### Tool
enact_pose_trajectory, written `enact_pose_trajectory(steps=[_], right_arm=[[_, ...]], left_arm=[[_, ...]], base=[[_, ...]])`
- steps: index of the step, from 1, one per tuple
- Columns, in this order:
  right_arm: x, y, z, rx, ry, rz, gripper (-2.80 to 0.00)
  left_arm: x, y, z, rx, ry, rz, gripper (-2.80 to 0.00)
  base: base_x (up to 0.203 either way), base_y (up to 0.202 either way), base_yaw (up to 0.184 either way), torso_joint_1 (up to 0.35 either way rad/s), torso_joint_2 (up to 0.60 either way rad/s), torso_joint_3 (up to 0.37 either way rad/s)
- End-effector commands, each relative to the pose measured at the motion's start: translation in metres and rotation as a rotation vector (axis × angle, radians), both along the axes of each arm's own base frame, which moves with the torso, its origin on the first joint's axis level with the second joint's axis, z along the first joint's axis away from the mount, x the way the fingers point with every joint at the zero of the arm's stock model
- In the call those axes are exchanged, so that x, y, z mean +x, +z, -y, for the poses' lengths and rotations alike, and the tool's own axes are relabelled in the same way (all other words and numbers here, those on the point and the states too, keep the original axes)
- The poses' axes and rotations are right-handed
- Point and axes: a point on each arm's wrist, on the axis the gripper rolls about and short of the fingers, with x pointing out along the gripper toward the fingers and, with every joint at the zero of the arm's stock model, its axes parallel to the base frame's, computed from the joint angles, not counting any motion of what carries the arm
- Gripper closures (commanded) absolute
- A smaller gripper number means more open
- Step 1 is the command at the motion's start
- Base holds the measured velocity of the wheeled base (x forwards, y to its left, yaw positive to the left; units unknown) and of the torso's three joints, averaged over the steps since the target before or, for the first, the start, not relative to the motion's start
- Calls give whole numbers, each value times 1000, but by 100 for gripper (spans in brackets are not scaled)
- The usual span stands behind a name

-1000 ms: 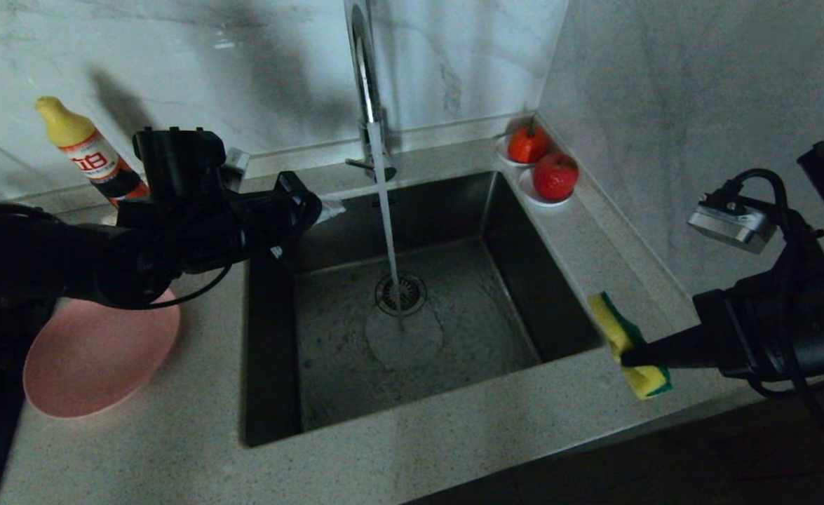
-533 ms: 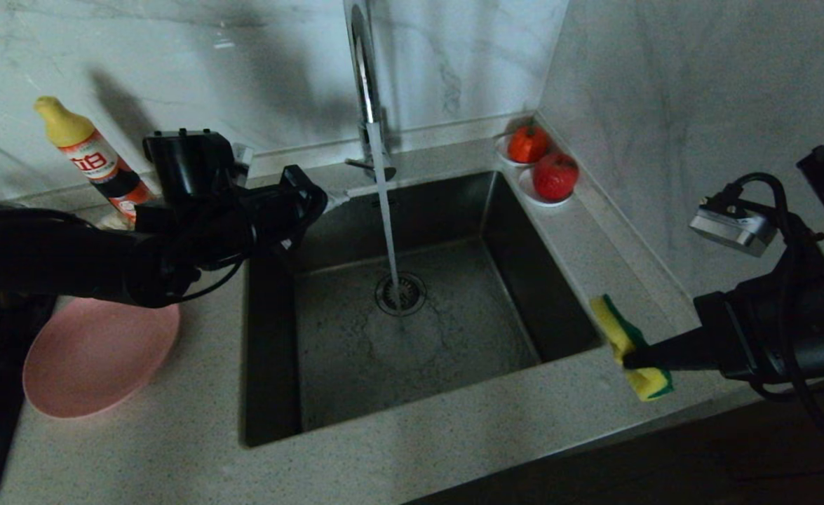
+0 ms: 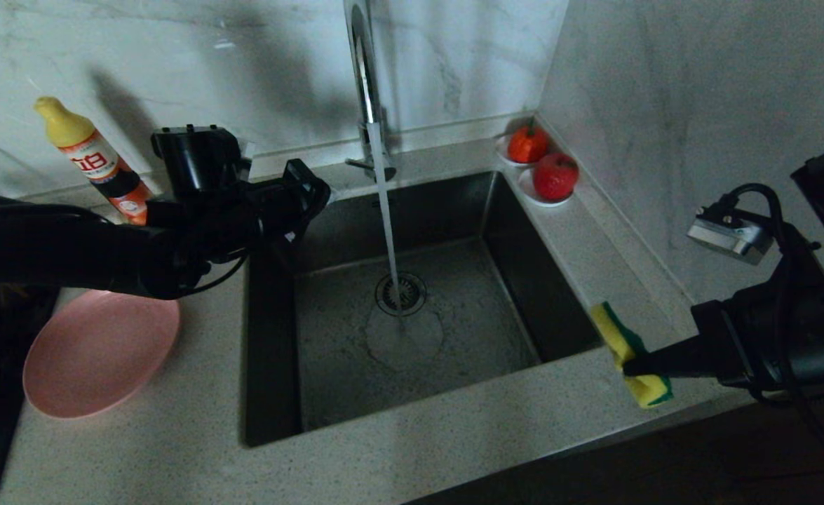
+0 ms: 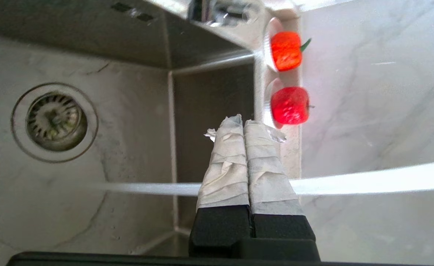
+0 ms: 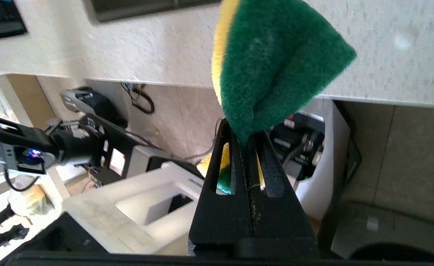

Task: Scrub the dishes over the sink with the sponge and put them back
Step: Turn off the faucet

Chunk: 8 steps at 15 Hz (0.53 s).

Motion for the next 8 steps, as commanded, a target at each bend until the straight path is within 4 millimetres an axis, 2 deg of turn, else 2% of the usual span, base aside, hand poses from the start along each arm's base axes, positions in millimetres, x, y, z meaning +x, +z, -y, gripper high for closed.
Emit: enact_pose_trajectory(steps=[1, 8], right_arm=[[-1, -2, 1, -2, -2, -10, 0], [0, -2, 1, 0, -5, 0, 0]], left_arm=[[7, -2, 2, -17, 0, -5, 0], [18, 3, -1, -42, 20, 15, 0]], base=[[0, 0, 0, 0, 0, 0], [0, 0, 0, 0, 0, 0]])
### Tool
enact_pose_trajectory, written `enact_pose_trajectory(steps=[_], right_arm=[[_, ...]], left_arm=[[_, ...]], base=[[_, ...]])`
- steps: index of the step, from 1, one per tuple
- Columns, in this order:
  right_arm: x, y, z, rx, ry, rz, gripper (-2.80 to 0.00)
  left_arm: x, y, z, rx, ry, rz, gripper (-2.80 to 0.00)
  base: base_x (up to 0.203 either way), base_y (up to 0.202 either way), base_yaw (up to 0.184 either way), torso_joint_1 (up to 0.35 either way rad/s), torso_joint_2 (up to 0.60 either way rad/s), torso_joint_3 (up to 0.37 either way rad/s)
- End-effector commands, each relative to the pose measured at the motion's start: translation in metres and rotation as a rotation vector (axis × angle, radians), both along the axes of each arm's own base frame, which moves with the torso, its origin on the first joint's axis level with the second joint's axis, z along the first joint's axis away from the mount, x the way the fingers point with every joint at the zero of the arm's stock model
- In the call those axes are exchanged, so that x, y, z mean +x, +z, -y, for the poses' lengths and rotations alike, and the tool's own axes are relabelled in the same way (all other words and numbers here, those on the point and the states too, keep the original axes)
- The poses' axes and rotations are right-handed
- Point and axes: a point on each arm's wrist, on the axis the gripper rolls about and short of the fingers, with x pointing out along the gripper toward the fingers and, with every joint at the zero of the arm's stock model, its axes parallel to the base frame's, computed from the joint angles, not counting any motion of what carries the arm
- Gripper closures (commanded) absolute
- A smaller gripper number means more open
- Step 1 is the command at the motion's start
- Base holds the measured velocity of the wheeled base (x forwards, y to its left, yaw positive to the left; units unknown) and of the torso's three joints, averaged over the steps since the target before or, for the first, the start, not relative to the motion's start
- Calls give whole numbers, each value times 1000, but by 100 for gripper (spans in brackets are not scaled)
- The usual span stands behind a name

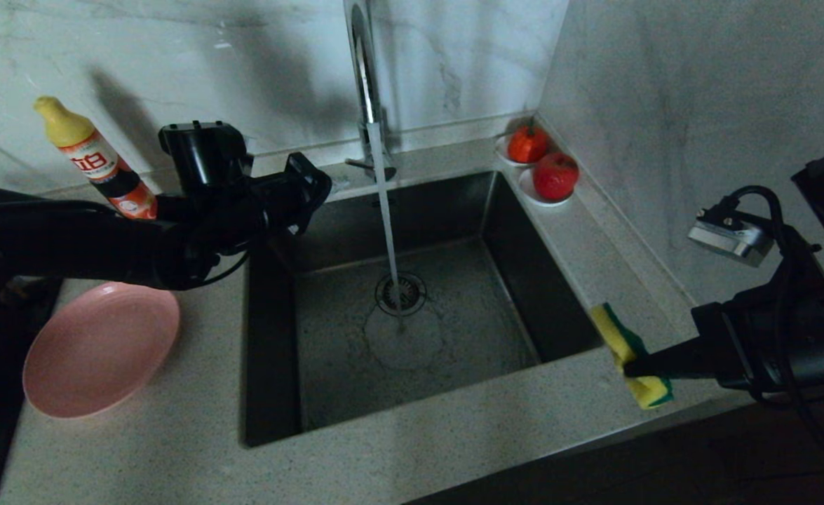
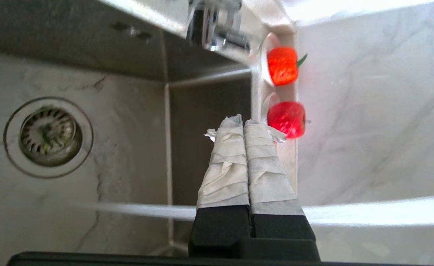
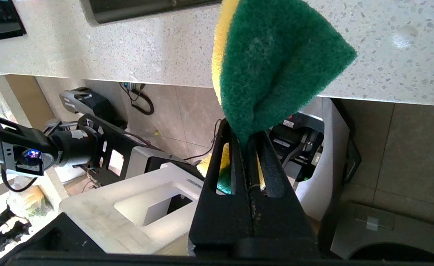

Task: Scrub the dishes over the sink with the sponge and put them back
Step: Turn off the faucet

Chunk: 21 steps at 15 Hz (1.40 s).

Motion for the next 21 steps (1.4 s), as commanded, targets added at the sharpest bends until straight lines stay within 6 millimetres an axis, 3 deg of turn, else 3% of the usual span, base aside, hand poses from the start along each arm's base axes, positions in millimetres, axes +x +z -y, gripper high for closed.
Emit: enact_pose_trajectory(steps=[1, 21], right_arm=[[1, -1, 2, 1, -10, -5, 0], [9, -10, 8, -17, -28, -4, 0]], left_arm=[[6, 1, -1, -12, 4, 8, 0], [39, 6, -1, -64, 19, 62, 0]], base=[[0, 0, 0, 0, 0, 0], [0, 0, 0, 0, 0, 0]])
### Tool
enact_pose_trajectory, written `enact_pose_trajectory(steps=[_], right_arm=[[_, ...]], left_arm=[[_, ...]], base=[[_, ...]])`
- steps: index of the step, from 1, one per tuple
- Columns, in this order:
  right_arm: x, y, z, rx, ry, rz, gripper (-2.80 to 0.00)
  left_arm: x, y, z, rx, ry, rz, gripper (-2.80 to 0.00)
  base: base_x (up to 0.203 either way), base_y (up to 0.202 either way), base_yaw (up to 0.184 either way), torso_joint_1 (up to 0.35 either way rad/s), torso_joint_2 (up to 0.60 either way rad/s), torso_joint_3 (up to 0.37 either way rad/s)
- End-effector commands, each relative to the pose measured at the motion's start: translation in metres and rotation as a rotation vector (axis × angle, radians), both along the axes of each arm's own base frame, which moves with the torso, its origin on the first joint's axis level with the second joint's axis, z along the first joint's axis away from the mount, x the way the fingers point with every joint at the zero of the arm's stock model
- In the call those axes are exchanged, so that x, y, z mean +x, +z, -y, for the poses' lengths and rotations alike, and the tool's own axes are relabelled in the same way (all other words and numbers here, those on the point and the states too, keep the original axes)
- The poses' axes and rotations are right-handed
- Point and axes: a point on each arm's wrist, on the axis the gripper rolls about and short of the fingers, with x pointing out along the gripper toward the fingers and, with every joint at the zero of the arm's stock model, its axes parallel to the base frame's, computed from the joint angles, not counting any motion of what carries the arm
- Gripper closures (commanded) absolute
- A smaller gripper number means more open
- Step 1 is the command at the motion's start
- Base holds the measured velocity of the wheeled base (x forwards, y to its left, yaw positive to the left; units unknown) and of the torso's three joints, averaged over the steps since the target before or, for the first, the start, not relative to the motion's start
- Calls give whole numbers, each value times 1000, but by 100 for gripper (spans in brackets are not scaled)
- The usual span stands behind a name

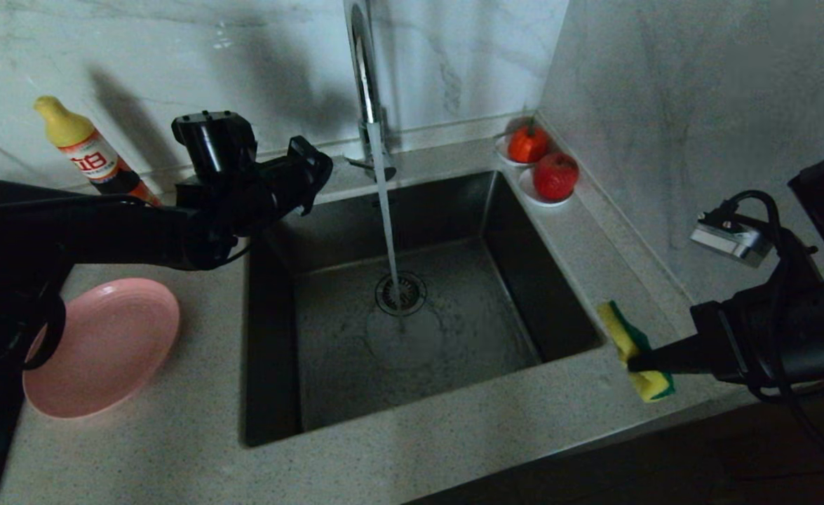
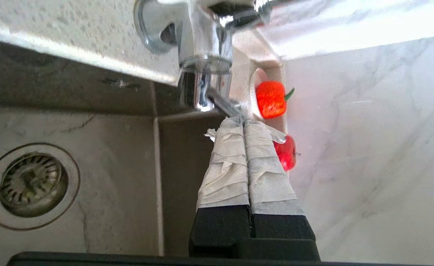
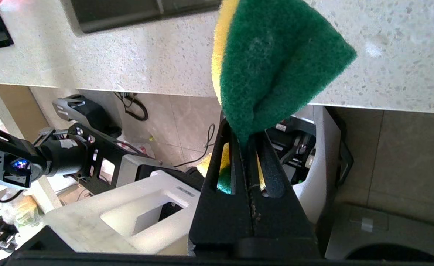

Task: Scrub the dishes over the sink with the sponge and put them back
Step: Turn off the faucet

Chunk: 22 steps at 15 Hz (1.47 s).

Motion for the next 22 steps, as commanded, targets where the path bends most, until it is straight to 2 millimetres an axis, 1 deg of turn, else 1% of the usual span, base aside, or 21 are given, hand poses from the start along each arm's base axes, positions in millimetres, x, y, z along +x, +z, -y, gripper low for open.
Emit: enact_pose_trajectory(steps=[1, 4, 8, 14, 15, 17, 18, 20, 22], right_arm=[[0, -4, 0, -3, 0, -16, 0], [0, -4, 3, -2, -12, -13, 0], [4, -13, 4, -2, -7, -51, 0], [8, -18, 3, 10, -13, -24, 0], [8, -19, 5, 9, -18, -27, 0], [7, -18, 6, 11, -22, -22, 0], [6, -17, 6, 13, -22, -19, 0], [5, -16, 7, 16, -21, -12, 0], [3, -15, 7, 17, -20, -9, 0]], left_arm=[[5, -2, 1, -20, -5, 1, 0], [12, -5, 2, -24, -6, 3, 0], [19, -8, 3, -26, -3, 6, 0], [25, -10, 4, -28, -3, 17, 0], [26, -10, 1, -29, 5, 18, 0], [24, -2, -8, -31, 22, 31, 0], [20, 5, -12, -33, 31, 44, 0], [8, 25, -21, -40, 44, 82, 0], [-5, 40, -26, -43, 49, 100, 0]], base=[[0, 0, 0, 0, 0, 0], [0, 0, 0, 0, 0, 0], [0, 0, 0, 0, 0, 0], [0, 0, 0, 0, 0, 0], [0, 0, 0, 0, 0, 0], [0, 0, 0, 0, 0, 0], [0, 0, 0, 0, 0, 0], [0, 0, 0, 0, 0, 0], [0, 0, 0, 0, 0, 0]])
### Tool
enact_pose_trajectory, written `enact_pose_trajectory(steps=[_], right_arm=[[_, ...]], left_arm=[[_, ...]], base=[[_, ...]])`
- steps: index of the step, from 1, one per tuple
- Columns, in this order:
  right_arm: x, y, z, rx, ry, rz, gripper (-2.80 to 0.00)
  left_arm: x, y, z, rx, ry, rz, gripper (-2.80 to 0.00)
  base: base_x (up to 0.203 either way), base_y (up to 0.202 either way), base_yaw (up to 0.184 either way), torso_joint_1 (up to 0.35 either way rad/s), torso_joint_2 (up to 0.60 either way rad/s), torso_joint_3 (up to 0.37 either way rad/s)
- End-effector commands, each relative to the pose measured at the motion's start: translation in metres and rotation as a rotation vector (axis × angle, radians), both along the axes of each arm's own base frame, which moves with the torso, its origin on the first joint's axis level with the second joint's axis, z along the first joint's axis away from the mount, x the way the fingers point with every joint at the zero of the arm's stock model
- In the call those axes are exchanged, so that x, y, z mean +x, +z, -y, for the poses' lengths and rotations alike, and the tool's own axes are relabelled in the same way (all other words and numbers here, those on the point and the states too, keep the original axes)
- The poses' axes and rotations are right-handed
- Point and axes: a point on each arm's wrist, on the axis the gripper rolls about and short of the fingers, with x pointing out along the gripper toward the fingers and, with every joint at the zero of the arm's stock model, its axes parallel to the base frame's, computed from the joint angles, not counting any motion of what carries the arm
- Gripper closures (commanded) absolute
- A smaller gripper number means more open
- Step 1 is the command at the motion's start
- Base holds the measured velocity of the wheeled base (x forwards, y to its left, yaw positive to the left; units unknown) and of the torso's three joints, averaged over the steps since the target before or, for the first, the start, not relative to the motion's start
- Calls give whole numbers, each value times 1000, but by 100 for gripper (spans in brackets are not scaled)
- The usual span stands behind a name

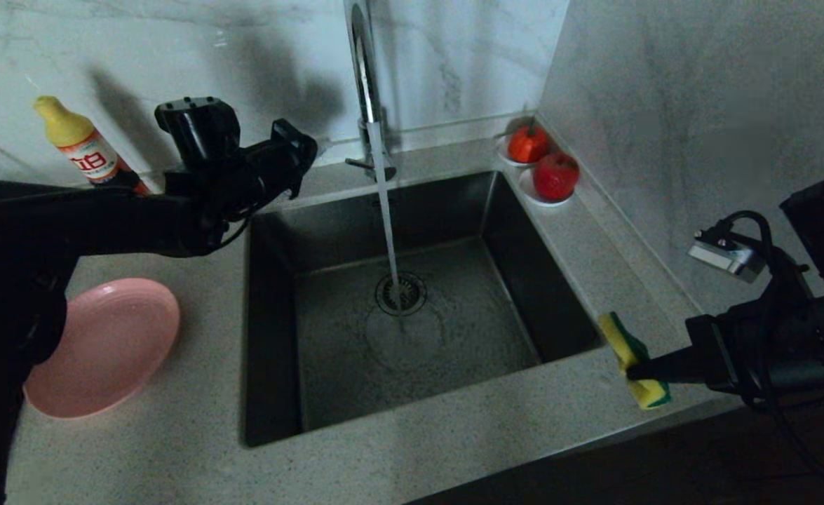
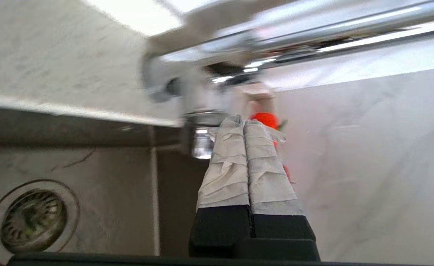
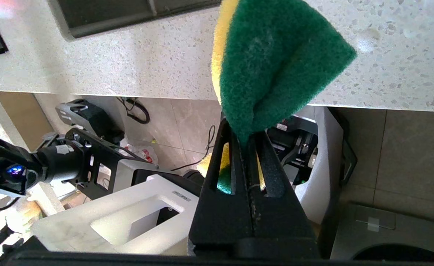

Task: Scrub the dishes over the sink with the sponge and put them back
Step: Turn off the faucet

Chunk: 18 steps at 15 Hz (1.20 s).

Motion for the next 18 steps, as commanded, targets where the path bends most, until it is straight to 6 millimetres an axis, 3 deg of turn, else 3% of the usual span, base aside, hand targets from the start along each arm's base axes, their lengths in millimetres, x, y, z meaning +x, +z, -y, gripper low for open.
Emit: enact_pose_trajectory(steps=[1, 6, 10, 18], right_arm=[[-3, 2, 0, 5, 2, 3, 0], [-1, 6, -1, 11, 4, 20, 0], [0, 7, -2, 13, 7, 21, 0], [1, 7, -3, 13, 8, 21, 0]], left_arm=[[-24, 28, -7, -11, 3, 42, 0], [-57, 8, 3, -4, -41, -59, 0], [-81, 9, 6, -16, -68, -64, 0], [-86, -23, 22, 15, -128, -164, 0]], base=[[0, 0, 0, 0, 0, 0], [0, 0, 0, 0, 0, 0], [0, 0, 0, 0, 0, 0], [0, 0, 0, 0, 0, 0]])
